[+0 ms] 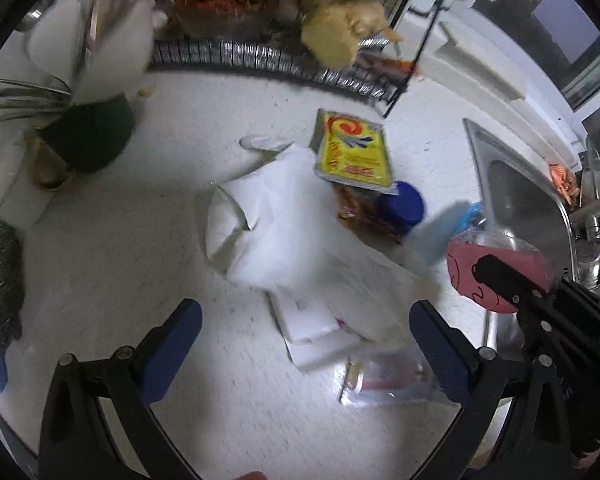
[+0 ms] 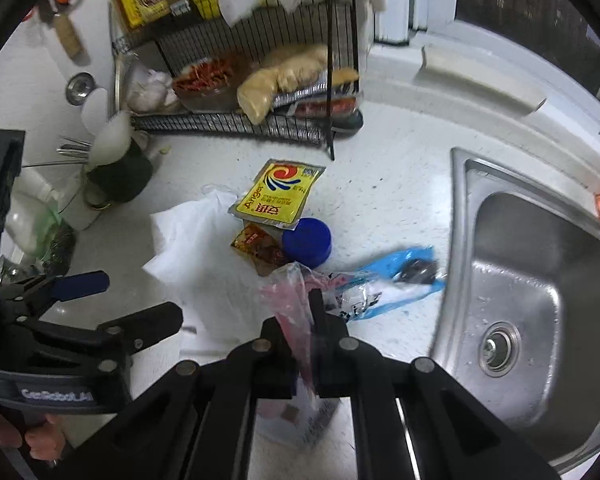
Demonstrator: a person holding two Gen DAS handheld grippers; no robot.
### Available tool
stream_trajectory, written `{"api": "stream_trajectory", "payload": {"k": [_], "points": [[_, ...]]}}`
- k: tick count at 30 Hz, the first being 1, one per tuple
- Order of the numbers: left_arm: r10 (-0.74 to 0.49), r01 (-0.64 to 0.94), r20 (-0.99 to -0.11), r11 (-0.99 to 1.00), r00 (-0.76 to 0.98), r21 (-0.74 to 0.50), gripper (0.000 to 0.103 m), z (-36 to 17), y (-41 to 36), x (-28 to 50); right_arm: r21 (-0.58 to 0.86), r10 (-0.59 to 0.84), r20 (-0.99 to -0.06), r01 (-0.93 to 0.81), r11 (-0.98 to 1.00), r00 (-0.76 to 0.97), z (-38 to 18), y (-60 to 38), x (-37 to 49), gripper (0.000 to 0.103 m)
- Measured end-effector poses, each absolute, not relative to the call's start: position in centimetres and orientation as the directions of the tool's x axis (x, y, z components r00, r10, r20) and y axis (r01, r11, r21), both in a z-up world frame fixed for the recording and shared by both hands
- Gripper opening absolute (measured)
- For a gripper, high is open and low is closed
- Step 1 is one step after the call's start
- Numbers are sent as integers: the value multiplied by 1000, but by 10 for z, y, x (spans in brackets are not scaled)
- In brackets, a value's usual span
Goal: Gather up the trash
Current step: 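Pinch the white tissue with the left tool while the right tool holds the bag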
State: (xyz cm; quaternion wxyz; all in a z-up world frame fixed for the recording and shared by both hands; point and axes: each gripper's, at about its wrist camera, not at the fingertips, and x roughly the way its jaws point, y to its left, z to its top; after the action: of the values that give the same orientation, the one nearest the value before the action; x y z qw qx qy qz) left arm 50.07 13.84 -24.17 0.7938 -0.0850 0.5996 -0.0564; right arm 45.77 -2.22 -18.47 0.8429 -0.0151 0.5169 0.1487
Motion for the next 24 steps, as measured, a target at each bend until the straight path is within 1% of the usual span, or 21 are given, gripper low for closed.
{"api": "stream_trajectory", "payload": {"k": [1,4,6,8,10,13,14,15,17,18,20,21,23,24], "points": [[-195,-11,-944,979,265,-205,103,-247,139,505,131,233,-880,-261,956,413,-190,-21,462,4],[-195,1,-954,980,226,-200,98,-265,138,515,140,230,-893,-246,959,387,-201,-21,470,4],[-215,11,-954,976,207,-217,91,-272,135,517,140,222,-901,-237,962,372,-207,-23,473,4],[-238,27,-953,971,185,-237,75,-276,129,518,139,216,-908,-228,964,358,-212,-25,475,4],[-236,46,-956,972,177,-231,68,-279,121,518,139,212,-913,-223,965,348,-216,-25,476,4],[-234,50,-954,972,185,-229,64,-276,113,515,138,208,-915,-215,967,346,-215,-29,475,4],[-232,50,-954,973,192,-227,55,-273,112,514,137,207,-914,-214,967,348,-214,-30,474,5],[-232,52,-952,973,200,-227,49,-270,111,513,135,205,-914,-215,967,350,-213,-29,474,4],[-228,53,-951,974,210,-222,32,-264,111,512,132,204,-914,-218,967,351,-212,-30,471,5],[-221,58,-950,975,219,-213,28,-259,109,509,133,204,-914,-217,967,351,-211,-31,470,5],[-213,68,-948,977,236,-203,16,-252,107,505,141,212,-913,-216,966,349,-209,-33,466,5],[-207,66,-946,978,250,-197,13,-247,106,501,145,215,-913,-216,965,348,-208,-34,464,5],[-222,59,-939,975,262,-214,2,-245,108,499,148,220,-909,-218,965,354,-204,-34,461,5],[-227,56,-937,974,265,-220,1,-243,109,498,152,225,-907,-221,963,356,-201,-34,458,5]]}}
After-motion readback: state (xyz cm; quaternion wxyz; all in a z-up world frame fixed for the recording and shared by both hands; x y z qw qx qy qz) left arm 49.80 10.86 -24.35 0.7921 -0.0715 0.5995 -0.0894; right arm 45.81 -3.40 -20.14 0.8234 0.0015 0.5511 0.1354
